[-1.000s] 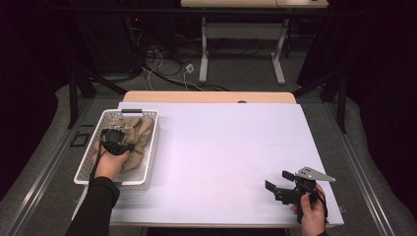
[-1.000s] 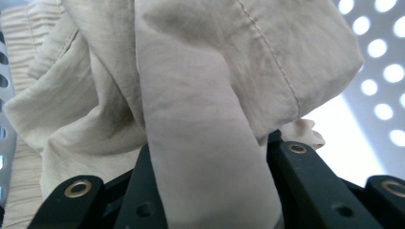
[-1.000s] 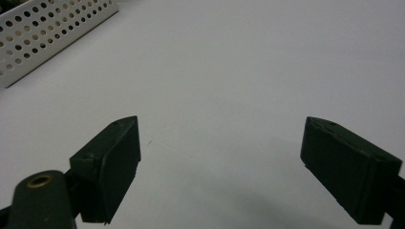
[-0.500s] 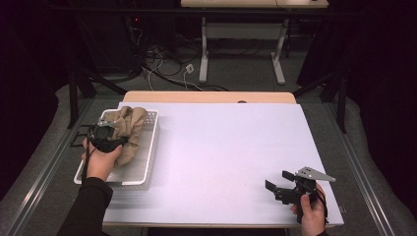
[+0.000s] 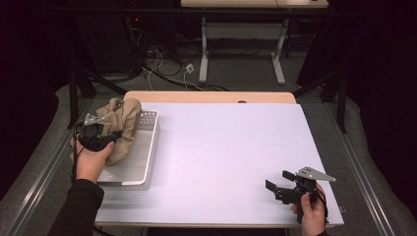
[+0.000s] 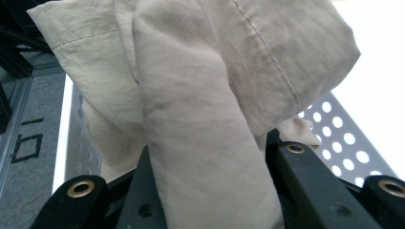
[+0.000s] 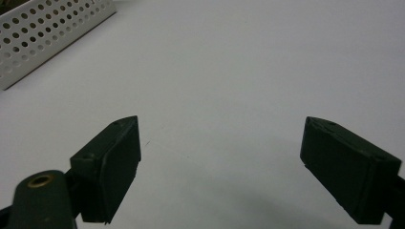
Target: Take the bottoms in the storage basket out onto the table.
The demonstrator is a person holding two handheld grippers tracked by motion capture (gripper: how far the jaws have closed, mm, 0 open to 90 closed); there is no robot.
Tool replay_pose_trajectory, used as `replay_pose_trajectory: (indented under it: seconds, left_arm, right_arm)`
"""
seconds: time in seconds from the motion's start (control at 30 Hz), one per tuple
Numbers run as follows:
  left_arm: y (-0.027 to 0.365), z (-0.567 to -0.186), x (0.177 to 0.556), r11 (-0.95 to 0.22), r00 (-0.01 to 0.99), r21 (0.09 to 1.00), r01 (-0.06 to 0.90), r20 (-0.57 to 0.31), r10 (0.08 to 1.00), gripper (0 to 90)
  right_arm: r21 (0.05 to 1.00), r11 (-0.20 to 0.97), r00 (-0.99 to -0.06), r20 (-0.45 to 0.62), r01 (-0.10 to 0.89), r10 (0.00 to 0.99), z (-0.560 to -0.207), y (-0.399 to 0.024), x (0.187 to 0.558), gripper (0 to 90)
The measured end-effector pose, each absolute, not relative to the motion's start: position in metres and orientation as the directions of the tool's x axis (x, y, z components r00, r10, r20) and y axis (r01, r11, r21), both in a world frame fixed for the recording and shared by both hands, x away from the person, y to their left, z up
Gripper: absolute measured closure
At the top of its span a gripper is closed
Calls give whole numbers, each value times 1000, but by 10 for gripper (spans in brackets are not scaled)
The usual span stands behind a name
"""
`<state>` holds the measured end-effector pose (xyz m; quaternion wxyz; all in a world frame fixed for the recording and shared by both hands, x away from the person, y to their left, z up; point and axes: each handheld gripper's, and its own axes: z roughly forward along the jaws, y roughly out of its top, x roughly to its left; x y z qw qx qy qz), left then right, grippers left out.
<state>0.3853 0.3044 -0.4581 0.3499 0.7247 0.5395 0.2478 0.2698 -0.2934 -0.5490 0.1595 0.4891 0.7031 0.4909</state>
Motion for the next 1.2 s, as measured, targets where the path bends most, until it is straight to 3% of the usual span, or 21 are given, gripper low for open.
replay_pose_trajectory:
  seconds: [1.2]
  left_arm:
    - [297, -418, 359, -119, 348, 888, 443, -48, 936, 710]
  right_arm:
    - [846, 41, -471, 255, 532, 845, -549, -293, 269, 136]
